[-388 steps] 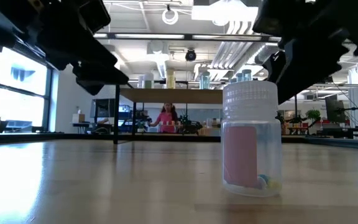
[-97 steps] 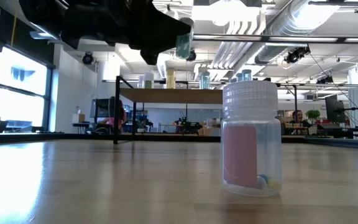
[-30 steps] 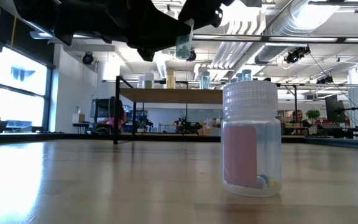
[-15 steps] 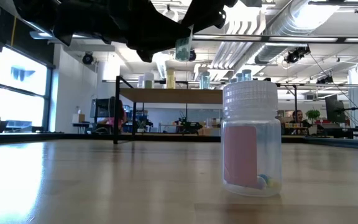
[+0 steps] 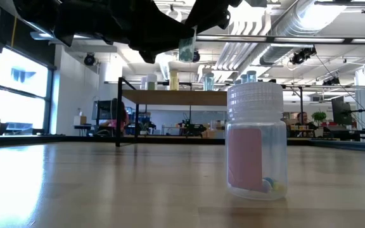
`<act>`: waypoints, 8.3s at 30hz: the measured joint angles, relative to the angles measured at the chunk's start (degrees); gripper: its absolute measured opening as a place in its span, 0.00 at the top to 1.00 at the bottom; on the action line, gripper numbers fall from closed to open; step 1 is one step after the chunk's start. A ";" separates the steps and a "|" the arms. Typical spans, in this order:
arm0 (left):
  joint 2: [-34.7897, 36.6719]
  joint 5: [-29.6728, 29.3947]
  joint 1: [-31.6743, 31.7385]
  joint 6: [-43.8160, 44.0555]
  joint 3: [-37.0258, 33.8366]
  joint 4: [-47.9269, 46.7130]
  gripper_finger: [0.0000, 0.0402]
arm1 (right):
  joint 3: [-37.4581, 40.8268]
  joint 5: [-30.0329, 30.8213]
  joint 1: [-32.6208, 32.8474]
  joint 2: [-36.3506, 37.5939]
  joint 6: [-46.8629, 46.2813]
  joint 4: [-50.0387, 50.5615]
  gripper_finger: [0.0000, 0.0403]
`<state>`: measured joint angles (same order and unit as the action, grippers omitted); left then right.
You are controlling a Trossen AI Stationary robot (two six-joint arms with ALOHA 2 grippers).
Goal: Pick and place medicine bottles onto shelf by color
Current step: Put the green pill bottle on the shelf aligned with the other green pill bottles, then put the white pill bottle on the shelf aligned with the other white pill bottles
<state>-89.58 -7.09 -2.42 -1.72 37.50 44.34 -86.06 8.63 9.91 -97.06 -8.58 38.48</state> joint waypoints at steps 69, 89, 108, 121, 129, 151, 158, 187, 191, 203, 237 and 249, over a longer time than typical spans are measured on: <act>12.13 -6.84 -2.60 -1.93 0.11 -17.55 0.46 | -2.36 13.26 -12.08 20.73 2.51 8.71 0.73; 12.07 -6.56 -2.60 -1.53 0.11 -17.53 0.46 | 7.42 3.03 -27.93 16.66 0.59 4.08 0.73; 12.04 -6.56 -2.60 -1.51 0.09 -17.53 0.46 | 8.94 3.18 -28.27 8.11 4.57 -0.58 0.73; 12.02 -6.56 -2.60 -1.51 0.09 -17.53 0.46 | 8.94 2.27 -28.30 8.07 6.49 -2.32 0.73; 12.02 -6.58 -2.60 -1.51 0.09 -17.53 0.46 | 8.94 3.36 -28.30 8.07 7.37 -2.58 0.72; 12.02 -6.58 -2.60 -1.51 0.09 -17.53 0.46 | 8.94 3.45 -28.26 8.07 7.10 -2.58 0.59; 12.02 -6.57 -2.60 -1.51 0.07 -17.54 0.46 | 8.94 2.69 -27.78 8.07 6.06 -2.58 0.59; 12.02 -6.57 -2.60 -1.51 0.07 -17.56 0.46 | 8.94 4.95 -27.36 5.03 3.47 -1.30 0.59; 12.02 -6.56 -2.61 -1.51 0.07 -17.55 0.46 | 8.94 6.20 -27.36 5.05 2.84 -1.38 0.59; 12.02 -6.56 -2.62 -1.50 0.07 -17.57 0.46 | 8.94 8.21 -27.35 5.14 2.46 -0.14 0.59; 22.39 -7.26 -6.99 8.74 0.07 -45.64 0.46 | -7.64 -3.36 -14.61 6.08 -0.07 32.35 0.59; 22.71 -14.68 -13.23 11.21 -1.05 -50.33 0.46 | 7.87 -8.43 -5.43 6.21 -3.31 26.50 0.59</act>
<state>-66.87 -21.77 -15.65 9.49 36.45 -5.99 -78.19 0.19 4.49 -90.85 -11.89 64.98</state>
